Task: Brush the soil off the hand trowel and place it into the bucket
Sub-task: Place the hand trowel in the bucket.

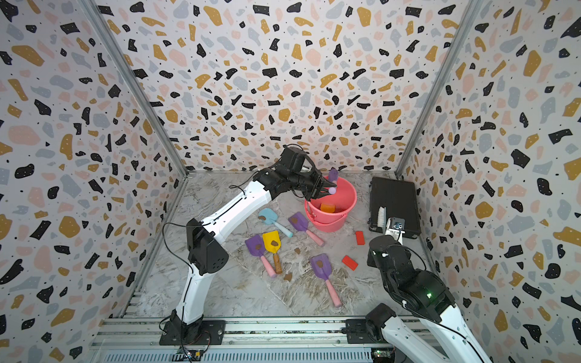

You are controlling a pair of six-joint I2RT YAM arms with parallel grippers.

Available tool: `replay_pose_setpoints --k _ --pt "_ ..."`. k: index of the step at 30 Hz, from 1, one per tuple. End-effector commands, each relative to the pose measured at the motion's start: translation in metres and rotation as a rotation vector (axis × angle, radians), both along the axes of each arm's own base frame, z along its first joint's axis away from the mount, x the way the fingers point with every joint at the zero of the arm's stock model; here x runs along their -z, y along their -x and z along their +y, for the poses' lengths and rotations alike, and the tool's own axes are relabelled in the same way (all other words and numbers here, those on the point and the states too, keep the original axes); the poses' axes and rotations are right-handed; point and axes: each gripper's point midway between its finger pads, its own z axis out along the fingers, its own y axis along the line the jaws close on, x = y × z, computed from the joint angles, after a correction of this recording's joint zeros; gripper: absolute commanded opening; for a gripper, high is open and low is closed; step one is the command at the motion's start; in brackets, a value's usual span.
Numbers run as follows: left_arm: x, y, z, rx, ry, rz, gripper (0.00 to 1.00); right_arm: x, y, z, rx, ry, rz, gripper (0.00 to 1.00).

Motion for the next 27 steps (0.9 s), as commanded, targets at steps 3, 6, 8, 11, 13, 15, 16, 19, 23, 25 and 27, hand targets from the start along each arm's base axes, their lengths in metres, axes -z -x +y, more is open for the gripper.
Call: replay_pose_setpoints --k 3,6,8,11,13,15,16,19,23,25,27 --pt "-0.044 0.004 -0.029 -0.027 0.192 0.037 0.00 0.015 0.020 -0.008 0.026 -0.059 0.054 0.00" --pt "-0.040 0.004 -0.035 -0.043 0.177 0.052 0.00 0.013 0.023 -0.012 0.030 -0.057 0.035 0.00" --pt "-0.026 0.002 -0.038 -0.058 0.166 0.106 0.00 0.011 0.024 -0.013 0.033 -0.055 0.027 0.00" --pt "-0.007 0.000 -0.039 -0.080 0.149 0.148 0.00 0.010 0.024 -0.013 0.029 -0.056 0.030 0.00" --pt "0.005 0.001 -0.037 -0.091 0.108 0.160 0.00 0.012 0.024 -0.012 0.025 -0.059 0.035 0.00" --pt "0.014 0.001 -0.038 -0.094 0.094 0.171 0.00 0.014 0.025 -0.010 0.024 -0.069 0.041 0.00" --pt "0.019 0.001 -0.038 -0.097 0.086 0.184 0.00 0.016 0.025 -0.009 0.021 -0.073 0.046 0.00" --pt "0.037 -0.001 -0.039 -0.114 0.063 0.223 0.00 0.017 0.025 -0.008 0.015 -0.078 0.053 0.00" --pt "0.061 -0.003 -0.040 -0.126 0.024 0.264 0.00 0.014 0.026 -0.008 0.012 -0.084 0.045 0.00" --pt "0.073 -0.004 -0.040 -0.137 0.005 0.278 0.00 0.014 0.026 -0.008 0.007 -0.082 0.046 0.00" --pt "0.086 -0.004 -0.039 -0.151 -0.025 0.302 0.00 0.015 0.027 -0.008 0.003 -0.078 0.050 0.00"
